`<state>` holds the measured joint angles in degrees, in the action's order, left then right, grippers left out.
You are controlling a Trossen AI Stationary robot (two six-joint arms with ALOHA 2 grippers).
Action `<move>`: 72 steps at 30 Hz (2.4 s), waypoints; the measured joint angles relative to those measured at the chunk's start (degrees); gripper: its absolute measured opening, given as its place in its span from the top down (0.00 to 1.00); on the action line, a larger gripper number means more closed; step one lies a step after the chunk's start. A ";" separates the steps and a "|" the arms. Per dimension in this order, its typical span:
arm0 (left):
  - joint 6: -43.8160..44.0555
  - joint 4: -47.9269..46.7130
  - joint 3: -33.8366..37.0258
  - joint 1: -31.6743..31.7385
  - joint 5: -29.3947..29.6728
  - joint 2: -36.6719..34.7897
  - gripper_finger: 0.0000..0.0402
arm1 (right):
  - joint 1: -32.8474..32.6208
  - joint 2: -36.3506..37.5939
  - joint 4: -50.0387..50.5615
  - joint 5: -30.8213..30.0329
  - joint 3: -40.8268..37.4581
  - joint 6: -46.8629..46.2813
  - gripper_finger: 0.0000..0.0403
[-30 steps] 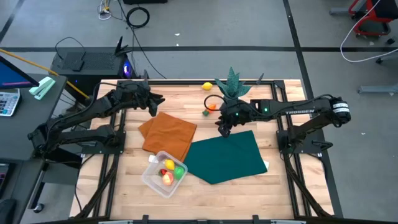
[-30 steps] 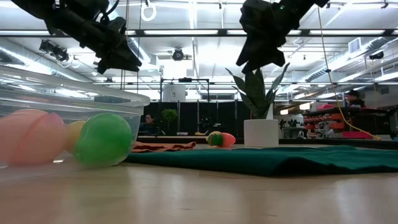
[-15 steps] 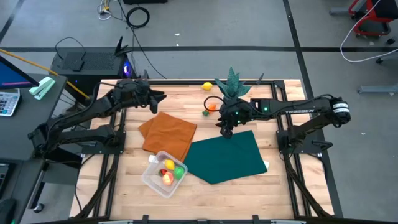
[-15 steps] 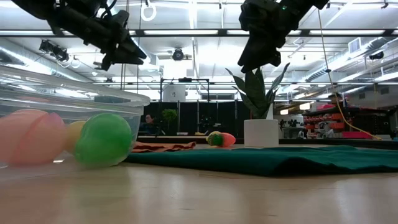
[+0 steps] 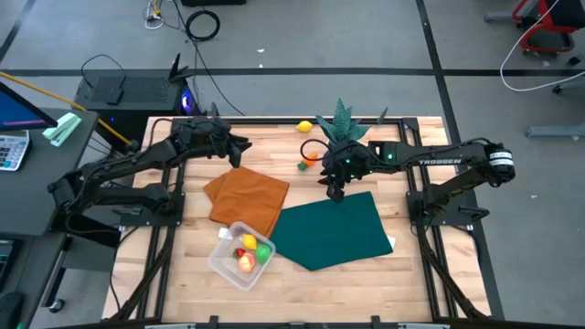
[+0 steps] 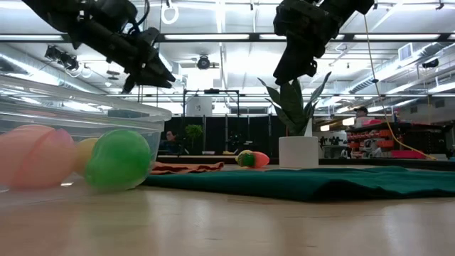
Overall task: Pick and placing Produce into tupperware
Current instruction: Put the carrot into the transparent container
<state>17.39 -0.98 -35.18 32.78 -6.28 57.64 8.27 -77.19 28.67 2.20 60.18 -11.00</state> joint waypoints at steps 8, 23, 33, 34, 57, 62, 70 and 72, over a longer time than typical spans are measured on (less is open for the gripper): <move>-0.57 7.82 0.00 -2.24 -0.04 5.68 0.66 | -0.02 0.00 -2.22 4.42 0.00 13.73 0.69; -3.68 7.64 0.00 -1.20 0.66 6.92 0.65 | 4.97 -12.65 17.33 4.73 21.17 31.54 0.59; -3.69 1.32 0.00 1.99 0.64 5.94 0.67 | 6.37 -27.52 33.08 5.77 38.66 45.67 0.56; -3.69 0.47 0.00 2.45 0.63 5.65 0.66 | 6.37 -29.05 34.67 5.65 39.97 45.85 0.55; -4.79 -12.15 0.00 9.87 0.56 -6.48 0.66 | 4.77 -45.12 31.71 -11.50 42.75 52.01 0.41; -4.70 -13.13 0.00 9.87 0.43 -6.44 0.67 | 4.86 -45.18 30.97 -12.46 42.73 50.09 0.38; -4.66 -13.63 0.00 9.87 0.43 -6.44 0.66 | 5.53 -46.07 29.96 -12.06 42.15 49.66 0.32; -4.66 -13.61 0.00 9.87 0.45 -6.44 0.66 | 5.63 -46.85 29.26 -12.07 42.23 49.63 0.32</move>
<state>12.73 -14.59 -35.18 42.65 -5.82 51.20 13.89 -124.03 57.93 -9.87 102.41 38.63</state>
